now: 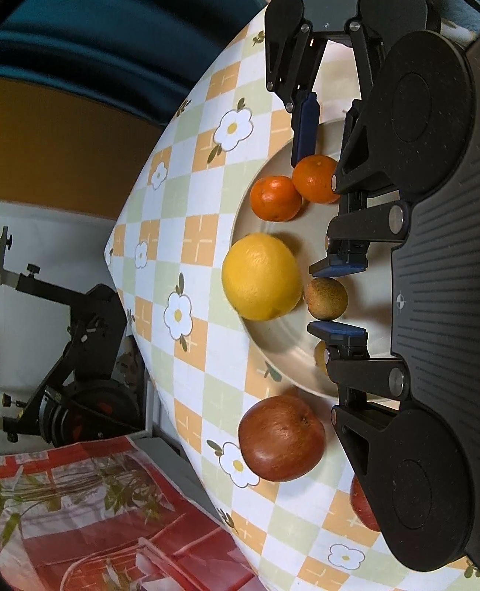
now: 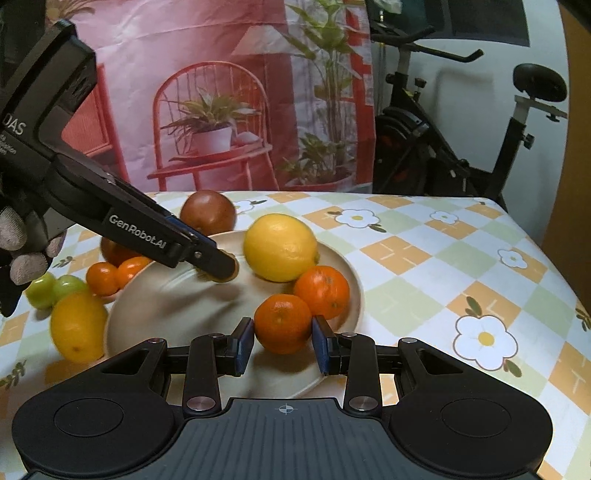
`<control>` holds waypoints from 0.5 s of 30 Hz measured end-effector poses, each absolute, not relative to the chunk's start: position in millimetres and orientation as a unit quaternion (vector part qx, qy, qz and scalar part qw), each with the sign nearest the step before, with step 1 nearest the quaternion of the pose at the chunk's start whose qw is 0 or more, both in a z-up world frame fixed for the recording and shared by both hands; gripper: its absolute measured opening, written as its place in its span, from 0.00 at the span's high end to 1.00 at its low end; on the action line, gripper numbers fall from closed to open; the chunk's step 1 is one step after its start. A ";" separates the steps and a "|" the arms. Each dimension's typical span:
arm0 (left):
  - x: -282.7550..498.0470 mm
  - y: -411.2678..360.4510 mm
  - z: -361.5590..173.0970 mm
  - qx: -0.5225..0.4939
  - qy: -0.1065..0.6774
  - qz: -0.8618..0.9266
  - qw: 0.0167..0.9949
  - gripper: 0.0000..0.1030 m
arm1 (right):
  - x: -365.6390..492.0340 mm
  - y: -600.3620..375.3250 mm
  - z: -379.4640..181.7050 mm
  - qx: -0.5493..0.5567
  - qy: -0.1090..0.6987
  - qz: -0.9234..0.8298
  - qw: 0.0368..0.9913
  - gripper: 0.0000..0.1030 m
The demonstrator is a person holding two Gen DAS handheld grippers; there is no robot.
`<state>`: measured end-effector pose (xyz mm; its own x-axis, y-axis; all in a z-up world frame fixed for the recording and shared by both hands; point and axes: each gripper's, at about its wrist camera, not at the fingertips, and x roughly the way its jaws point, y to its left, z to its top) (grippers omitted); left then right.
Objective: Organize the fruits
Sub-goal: 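Carry the kiwi and tangerine with both grippers over the plate and lower them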
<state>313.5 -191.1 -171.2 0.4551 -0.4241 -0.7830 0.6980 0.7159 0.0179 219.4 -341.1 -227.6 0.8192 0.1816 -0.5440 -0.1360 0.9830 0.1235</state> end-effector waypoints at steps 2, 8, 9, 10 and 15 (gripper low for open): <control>315.4 -193.0 -172.0 0.175 0.397 -0.333 0.837 0.73 | 221.3 -343.3 -229.2 0.043 0.289 0.081 0.953 0.70; 320.3 -198.3 -176.4 0.185 0.394 -0.326 0.839 0.73 | 226.6 -346.8 -230.9 0.050 0.285 0.078 0.954 0.69; 320.6 -198.7 -176.9 0.187 0.393 -0.325 0.840 0.73 | 227.7 -346.7 -231.1 0.049 0.285 0.078 0.954 0.69; 321.0 -198.9 -177.4 0.188 0.391 -0.323 0.841 0.73 | 228.0 -346.7 -231.4 0.049 0.284 0.077 0.955 0.69; 324.3 -198.0 -180.1 0.193 0.389 -0.313 0.845 0.73 | 227.8 -347.0 -232.6 0.046 0.279 0.074 0.956 0.69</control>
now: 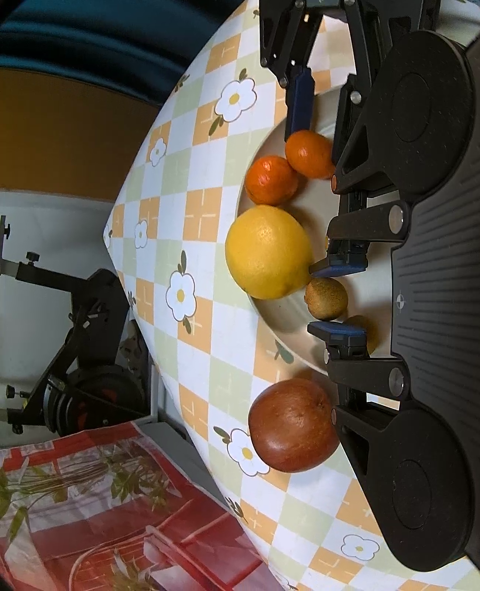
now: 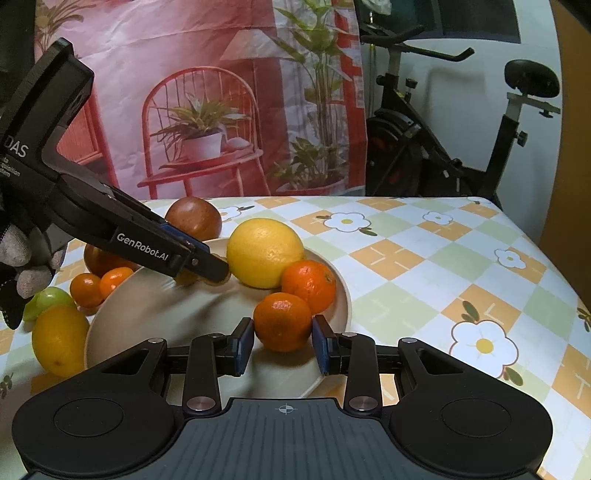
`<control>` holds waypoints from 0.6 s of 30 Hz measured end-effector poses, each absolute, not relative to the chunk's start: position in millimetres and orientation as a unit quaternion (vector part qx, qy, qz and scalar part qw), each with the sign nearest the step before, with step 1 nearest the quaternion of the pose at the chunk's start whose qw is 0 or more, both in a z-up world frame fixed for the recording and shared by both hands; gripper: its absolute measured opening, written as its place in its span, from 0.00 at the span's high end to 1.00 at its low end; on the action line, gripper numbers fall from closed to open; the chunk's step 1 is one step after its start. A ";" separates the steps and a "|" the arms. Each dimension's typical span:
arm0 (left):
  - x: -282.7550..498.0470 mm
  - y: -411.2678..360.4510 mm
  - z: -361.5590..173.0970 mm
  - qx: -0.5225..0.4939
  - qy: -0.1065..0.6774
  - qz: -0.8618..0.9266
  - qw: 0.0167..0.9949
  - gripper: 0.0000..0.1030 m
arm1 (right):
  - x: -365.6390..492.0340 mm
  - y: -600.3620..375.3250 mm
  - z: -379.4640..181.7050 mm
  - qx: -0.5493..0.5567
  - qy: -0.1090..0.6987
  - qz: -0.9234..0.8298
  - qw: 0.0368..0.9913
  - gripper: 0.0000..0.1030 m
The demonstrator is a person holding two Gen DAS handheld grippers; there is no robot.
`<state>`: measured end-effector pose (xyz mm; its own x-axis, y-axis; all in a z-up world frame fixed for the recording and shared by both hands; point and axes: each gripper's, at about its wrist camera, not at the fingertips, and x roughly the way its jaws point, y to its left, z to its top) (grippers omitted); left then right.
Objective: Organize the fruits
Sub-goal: 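Carry the kiwi and tangerine with both grippers over the plate and lower them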
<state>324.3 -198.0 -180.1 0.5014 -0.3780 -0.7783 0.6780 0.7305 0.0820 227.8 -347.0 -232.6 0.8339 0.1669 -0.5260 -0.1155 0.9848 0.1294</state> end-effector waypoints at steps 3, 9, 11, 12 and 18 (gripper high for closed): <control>325.4 -197.8 -181.1 0.196 0.385 -0.309 0.847 0.73 | 225.3 -345.7 -232.6 0.042 0.273 0.067 0.959 0.69; 327.3 -199.3 -182.5 0.203 0.382 -0.297 0.851 0.73 | 220.7 -341.2 -232.8 0.029 0.268 0.060 0.961 0.69; 326.9 -199.6 -183.3 0.208 0.381 -0.294 0.851 0.72 | 219.3 -340.4 -232.7 0.027 0.265 0.059 0.962 0.68; 326.6 -199.8 -183.5 0.210 0.381 -0.293 0.851 0.70 | 218.8 -340.9 -232.7 0.028 0.263 0.057 0.963 0.68; 323.4 -196.6 -181.3 0.211 0.376 -0.289 0.854 0.60 | 215.7 -342.8 -232.0 0.034 0.254 0.050 0.965 0.68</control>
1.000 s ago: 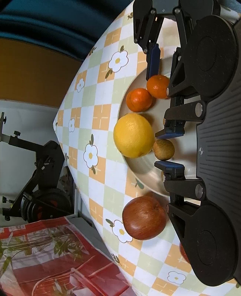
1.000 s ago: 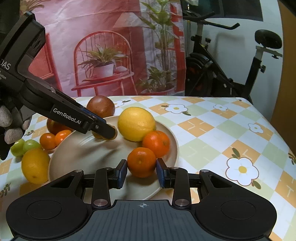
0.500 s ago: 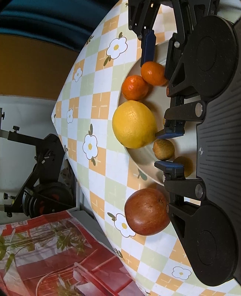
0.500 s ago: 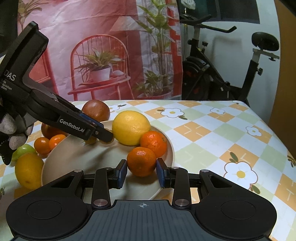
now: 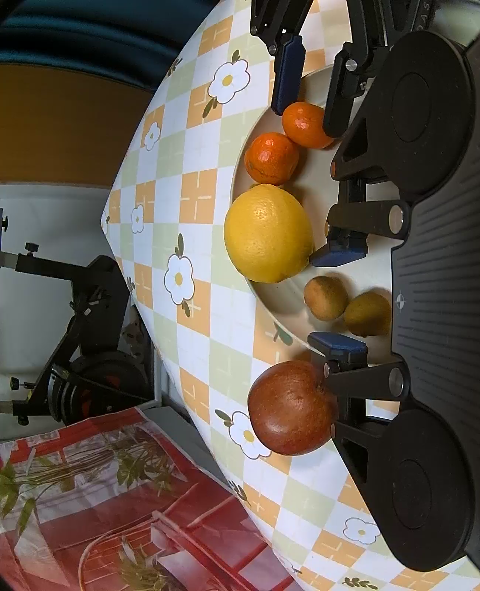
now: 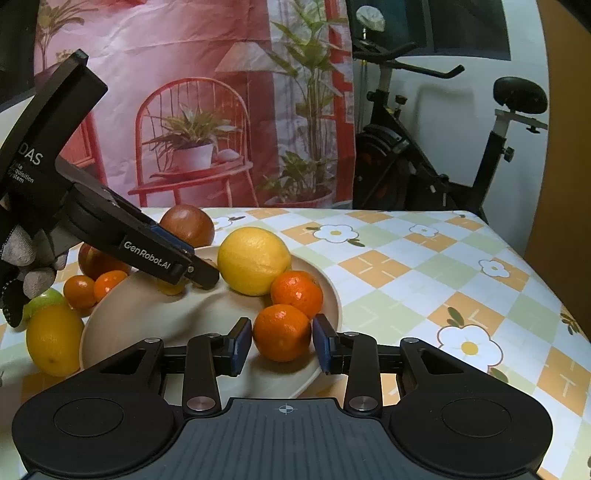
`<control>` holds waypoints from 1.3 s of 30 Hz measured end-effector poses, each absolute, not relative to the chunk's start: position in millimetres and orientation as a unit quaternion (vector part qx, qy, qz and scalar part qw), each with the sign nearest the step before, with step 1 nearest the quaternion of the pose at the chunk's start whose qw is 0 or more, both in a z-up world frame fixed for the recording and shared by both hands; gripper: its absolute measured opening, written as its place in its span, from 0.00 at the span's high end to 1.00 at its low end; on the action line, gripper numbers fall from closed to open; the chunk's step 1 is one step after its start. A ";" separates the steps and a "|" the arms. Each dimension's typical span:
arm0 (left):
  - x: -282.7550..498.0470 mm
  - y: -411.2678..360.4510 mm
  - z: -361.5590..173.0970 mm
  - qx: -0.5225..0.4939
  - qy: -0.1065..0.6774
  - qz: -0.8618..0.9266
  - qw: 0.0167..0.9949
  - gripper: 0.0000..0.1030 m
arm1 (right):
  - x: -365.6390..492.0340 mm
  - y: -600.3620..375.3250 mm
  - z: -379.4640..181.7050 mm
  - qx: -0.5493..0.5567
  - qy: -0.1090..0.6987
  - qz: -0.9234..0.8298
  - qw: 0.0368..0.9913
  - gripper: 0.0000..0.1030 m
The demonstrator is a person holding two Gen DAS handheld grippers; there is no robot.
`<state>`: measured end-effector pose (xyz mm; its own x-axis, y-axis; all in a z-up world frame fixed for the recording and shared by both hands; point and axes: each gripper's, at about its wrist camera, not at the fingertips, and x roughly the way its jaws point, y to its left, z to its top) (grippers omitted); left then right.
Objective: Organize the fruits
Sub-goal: 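Carry the kiwi and tangerine with both grippers over the plate and lower them, then open both grippers to release the kiwi and tangerine onto the plate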
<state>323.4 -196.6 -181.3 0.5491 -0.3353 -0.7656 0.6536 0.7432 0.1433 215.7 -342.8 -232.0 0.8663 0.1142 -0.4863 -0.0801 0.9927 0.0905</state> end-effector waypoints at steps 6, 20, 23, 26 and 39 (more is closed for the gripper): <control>319.4 -194.4 -176.7 0.206 0.371 -0.287 0.859 0.54 | 214.1 -342.2 -231.6 0.030 0.248 0.051 0.967 0.62; 304.9 -184.4 -167.3 0.190 0.360 -0.287 0.867 0.52 | 209.8 -338.8 -229.9 0.024 0.241 0.064 0.968 0.47; 302.9 -181.2 -164.5 0.187 0.358 -0.285 0.869 0.52 | 208.3 -340.1 -229.9 0.026 0.237 0.066 0.969 0.44; 300.6 -176.0 -160.0 0.181 0.356 -0.283 0.872 0.51 | 205.6 -342.7 -228.6 0.034 0.231 0.063 0.970 0.29; 281.2 -112.1 -128.7 0.124 0.340 -0.257 0.896 0.41 | 198.7 -351.1 -227.0 0.064 0.219 0.055 0.972 0.29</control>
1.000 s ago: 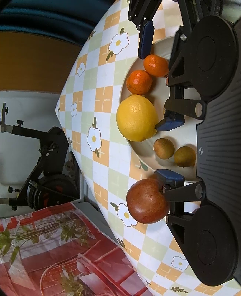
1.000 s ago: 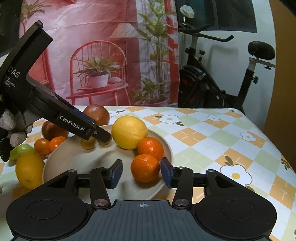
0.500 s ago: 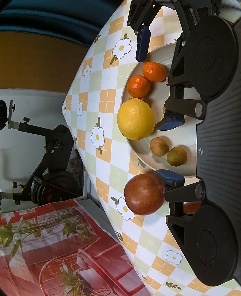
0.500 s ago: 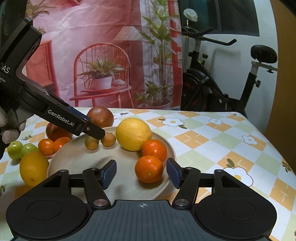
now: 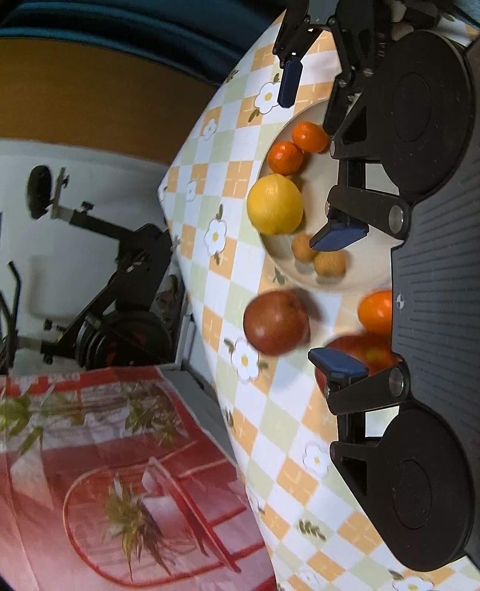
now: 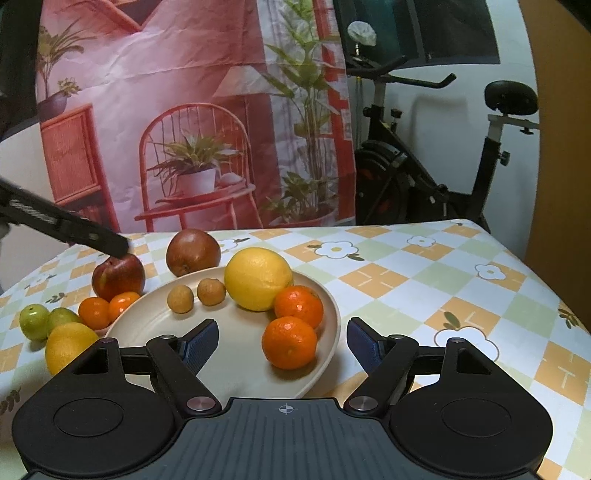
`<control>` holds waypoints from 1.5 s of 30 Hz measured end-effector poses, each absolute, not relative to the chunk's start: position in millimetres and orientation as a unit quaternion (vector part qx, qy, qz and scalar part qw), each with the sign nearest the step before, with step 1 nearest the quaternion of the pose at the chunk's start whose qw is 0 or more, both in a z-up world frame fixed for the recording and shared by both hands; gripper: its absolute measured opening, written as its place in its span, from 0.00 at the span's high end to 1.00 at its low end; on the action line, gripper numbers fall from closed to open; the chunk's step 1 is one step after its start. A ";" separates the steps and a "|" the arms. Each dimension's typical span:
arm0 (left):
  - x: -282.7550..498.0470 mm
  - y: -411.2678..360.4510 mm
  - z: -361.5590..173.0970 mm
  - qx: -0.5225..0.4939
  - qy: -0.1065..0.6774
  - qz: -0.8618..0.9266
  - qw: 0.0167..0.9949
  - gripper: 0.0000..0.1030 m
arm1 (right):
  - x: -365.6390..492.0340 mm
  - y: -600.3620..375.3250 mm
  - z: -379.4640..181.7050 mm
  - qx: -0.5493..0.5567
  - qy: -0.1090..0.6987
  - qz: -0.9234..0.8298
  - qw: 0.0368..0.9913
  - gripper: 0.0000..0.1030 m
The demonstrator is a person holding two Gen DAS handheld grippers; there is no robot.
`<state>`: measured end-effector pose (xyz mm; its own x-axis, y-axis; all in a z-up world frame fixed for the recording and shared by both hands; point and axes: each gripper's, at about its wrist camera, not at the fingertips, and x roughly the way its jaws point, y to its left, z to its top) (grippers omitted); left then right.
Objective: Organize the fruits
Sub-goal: 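Open both grippers to release the kiwi and tangerine onto the plate, then move the right gripper to a large green apple while the left gripper approaches a smaller green apple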
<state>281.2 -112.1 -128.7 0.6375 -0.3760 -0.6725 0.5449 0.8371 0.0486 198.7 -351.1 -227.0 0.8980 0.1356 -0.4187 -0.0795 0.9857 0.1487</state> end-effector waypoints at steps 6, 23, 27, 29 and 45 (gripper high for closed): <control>274.0 -71.0 -117.1 0.099 0.336 -0.228 0.908 0.41 | 194.5 -350.3 -225.0 0.072 0.224 0.040 0.971 0.30; 267.5 21.9 -90.4 0.093 0.316 -0.198 0.923 0.41 | 192.2 -303.0 -188.9 0.083 0.243 0.076 0.964 0.29; 268.2 42.0 -89.3 0.089 0.312 -0.172 0.930 0.41 | 199.9 -284.4 -183.0 0.079 0.251 0.089 0.960 0.29; 268.3 49.5 -89.9 0.086 0.308 -0.161 0.934 0.41 | 205.4 -274.5 -181.8 0.076 0.261 0.095 0.958 0.29; 266.6 65.5 -116.7 0.104 0.319 -0.183 0.924 0.41 | 248.2 -185.9 -173.1 0.009 0.325 0.195 0.925 0.35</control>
